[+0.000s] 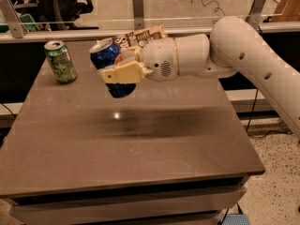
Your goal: Place pepsi can upright
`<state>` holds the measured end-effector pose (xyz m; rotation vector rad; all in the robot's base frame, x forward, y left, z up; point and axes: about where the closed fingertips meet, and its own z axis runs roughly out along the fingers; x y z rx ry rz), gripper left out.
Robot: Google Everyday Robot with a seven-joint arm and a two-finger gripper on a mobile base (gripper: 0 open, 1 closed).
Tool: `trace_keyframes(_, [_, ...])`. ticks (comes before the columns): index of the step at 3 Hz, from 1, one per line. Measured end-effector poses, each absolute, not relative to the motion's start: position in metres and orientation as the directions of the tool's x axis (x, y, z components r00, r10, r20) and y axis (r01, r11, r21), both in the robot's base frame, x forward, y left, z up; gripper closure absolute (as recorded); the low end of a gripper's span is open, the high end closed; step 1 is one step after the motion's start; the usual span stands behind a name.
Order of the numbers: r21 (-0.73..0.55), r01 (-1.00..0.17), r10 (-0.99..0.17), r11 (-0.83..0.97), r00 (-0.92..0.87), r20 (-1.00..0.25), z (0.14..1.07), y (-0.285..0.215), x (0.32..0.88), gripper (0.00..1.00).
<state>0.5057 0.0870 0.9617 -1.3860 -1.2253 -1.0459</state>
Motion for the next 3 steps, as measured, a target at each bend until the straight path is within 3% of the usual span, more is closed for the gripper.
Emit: trace_keyframes(3, [-0.017,0.999,0.106,0.029,0.013,0.994,0.917,0.040,0.494,1.00])
